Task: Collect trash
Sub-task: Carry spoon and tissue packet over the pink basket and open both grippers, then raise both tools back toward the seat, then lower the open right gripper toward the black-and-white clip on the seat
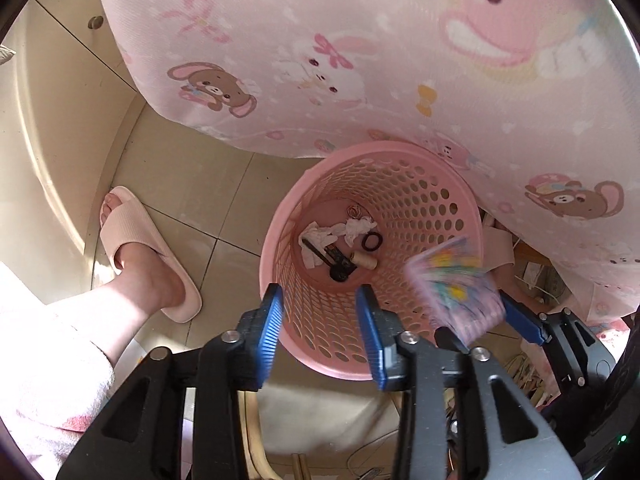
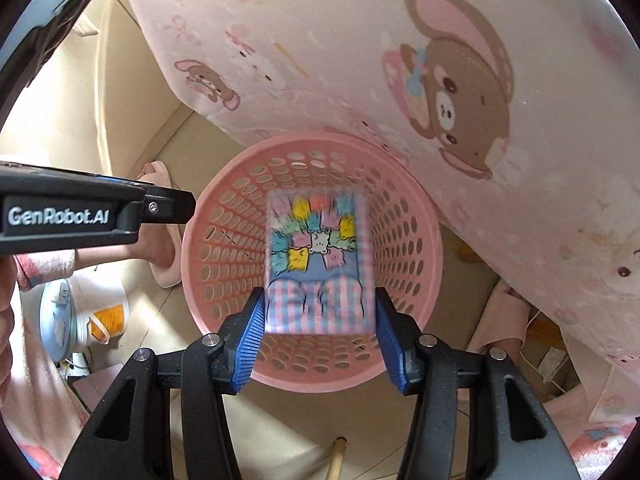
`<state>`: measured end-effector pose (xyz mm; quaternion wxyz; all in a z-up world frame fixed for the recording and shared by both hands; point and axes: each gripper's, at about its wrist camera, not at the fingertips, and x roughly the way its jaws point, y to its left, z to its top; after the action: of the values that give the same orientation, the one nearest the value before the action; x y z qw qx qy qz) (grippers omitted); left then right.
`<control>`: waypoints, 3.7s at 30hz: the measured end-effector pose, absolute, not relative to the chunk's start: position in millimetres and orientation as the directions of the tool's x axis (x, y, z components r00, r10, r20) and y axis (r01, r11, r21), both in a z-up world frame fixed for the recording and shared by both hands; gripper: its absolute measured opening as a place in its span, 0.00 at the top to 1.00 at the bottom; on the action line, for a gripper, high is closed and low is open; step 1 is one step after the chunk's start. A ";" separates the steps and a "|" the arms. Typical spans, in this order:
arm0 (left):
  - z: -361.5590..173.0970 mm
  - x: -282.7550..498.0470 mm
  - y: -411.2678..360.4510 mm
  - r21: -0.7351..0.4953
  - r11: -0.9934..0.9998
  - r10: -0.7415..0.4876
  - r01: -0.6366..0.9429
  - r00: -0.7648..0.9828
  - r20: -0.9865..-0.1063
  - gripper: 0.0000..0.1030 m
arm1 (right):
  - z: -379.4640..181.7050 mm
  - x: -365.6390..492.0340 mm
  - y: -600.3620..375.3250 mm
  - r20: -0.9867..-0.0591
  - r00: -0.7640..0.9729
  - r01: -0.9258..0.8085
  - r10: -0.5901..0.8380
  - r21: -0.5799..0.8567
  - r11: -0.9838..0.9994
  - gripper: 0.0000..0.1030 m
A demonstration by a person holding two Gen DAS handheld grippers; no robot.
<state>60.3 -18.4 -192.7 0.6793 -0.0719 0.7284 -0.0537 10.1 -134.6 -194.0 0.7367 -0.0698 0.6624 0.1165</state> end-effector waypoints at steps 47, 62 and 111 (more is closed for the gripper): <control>4.9 48.0 4.3 -0.021 0.999 0.010 -0.035 0.715 -0.699 0.05 | 32.2 -15.1 -201.3 -0.528 0.845 0.032 -0.091 -0.119 0.992 0.23; 106.6 96.6 -10.1 -0.007 1.000 0.016 -0.023 0.864 -0.503 0.01 | 98.9 48.0 -243.0 -0.494 0.866 0.031 -0.079 -0.104 0.994 0.23; 24.4 139.1 2.7 -0.084 0.990 0.019 -0.113 0.697 -0.717 0.01 | -73.0 146.7 -167.8 -0.834 0.552 0.041 0.007 0.035 0.999 0.31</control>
<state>139.1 2.7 24.4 0.9191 -0.0607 0.3878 0.0359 146.7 -167.8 -73.0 0.8806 0.0253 0.4731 -0.0098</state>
